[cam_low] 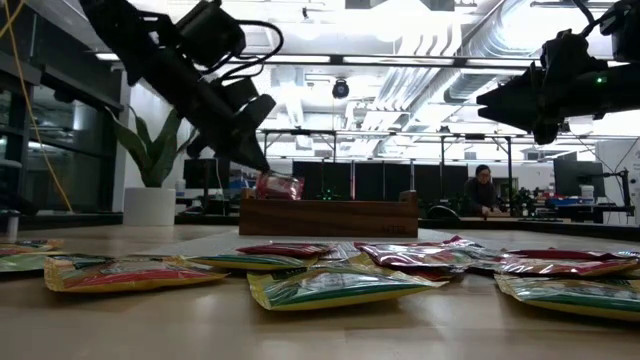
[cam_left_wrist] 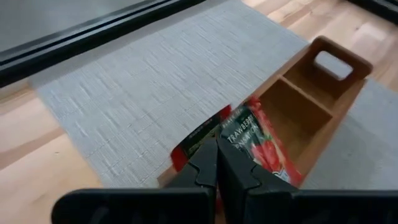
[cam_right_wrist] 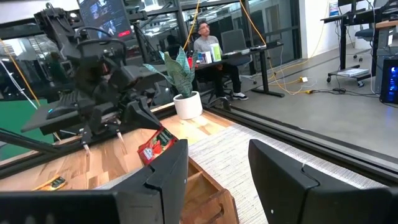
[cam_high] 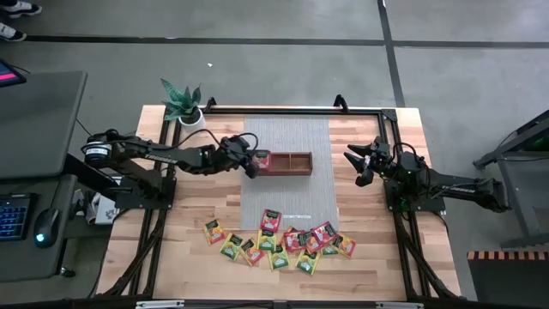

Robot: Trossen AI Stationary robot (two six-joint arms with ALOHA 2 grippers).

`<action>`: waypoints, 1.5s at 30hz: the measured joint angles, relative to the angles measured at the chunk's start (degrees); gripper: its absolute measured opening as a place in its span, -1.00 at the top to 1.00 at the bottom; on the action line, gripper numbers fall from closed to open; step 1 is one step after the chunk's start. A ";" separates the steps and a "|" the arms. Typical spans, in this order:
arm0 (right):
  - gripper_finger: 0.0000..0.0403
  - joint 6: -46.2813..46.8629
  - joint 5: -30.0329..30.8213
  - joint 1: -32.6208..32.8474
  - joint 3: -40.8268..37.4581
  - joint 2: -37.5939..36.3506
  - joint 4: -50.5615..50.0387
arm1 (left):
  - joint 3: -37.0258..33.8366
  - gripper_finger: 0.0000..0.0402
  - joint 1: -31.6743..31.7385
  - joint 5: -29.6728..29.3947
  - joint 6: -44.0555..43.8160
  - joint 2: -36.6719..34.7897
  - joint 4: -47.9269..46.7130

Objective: Pick & Place Tea
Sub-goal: Put the red tea bag into the left section of the wooden organizer

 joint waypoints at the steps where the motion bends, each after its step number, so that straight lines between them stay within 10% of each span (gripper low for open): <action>1: 0.18 0.00 -0.02 0.00 0.00 0.00 0.00 | -0.15 1.00 0.28 0.01 0.00 0.00 0.16; 34: 0.18 0.00 0.00 0.01 0.00 0.00 0.02 | -0.37 0.98 2.54 0.98 3.96 4.76 5.80; 45: 0.18 0.00 0.00 0.01 0.00 0.00 0.00 | -0.37 0.60 2.54 0.47 10.46 4.76 6.21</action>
